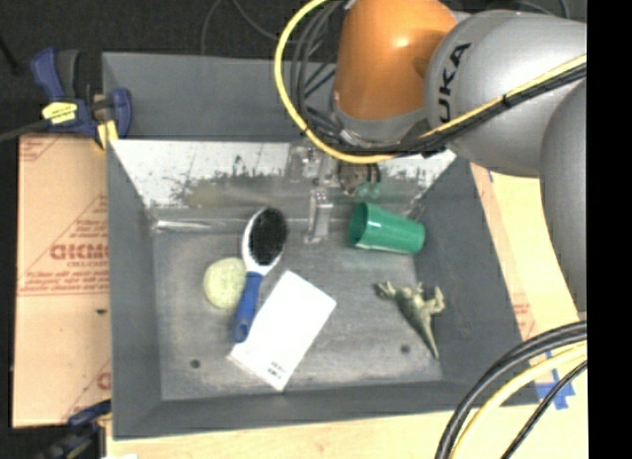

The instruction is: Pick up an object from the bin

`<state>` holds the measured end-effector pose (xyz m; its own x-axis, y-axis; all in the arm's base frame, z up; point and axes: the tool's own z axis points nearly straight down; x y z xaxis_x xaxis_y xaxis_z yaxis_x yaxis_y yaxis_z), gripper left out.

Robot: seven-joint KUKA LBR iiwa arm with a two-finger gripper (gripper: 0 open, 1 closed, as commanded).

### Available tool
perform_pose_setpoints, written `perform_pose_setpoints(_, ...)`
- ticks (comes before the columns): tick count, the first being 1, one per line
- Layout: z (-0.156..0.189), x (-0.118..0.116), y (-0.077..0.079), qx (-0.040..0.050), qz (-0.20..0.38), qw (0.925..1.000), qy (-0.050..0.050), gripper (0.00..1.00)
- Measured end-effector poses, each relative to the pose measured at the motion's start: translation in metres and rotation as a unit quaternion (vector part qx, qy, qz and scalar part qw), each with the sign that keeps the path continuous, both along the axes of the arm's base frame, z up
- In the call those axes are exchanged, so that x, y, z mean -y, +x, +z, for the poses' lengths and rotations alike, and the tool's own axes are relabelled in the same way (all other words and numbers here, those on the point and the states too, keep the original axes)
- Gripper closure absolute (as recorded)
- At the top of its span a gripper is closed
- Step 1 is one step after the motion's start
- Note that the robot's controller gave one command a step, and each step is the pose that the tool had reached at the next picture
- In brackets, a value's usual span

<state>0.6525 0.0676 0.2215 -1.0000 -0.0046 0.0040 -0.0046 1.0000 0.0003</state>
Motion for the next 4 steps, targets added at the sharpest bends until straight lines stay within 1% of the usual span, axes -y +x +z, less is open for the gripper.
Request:
perform_pose_setpoints(1, 0.006, 0.000, 0.001, 0.0044, 0.000, 1.0000, 0.001, 0.00)
perform_pose_setpoints(2, -0.038, -0.011, -0.003, 0.0074, 0.101, 0.9948, -0.001, 0.00)
perform_pose_setpoints(3, -0.064, -0.014, -0.016, 0.0018, 0.195, 0.9809, 0.000, 0.00)
perform_pose_setpoints(4, -0.069, -0.012, -0.007, 0.0056, 0.292, 0.9565, 0.000, 0.00)
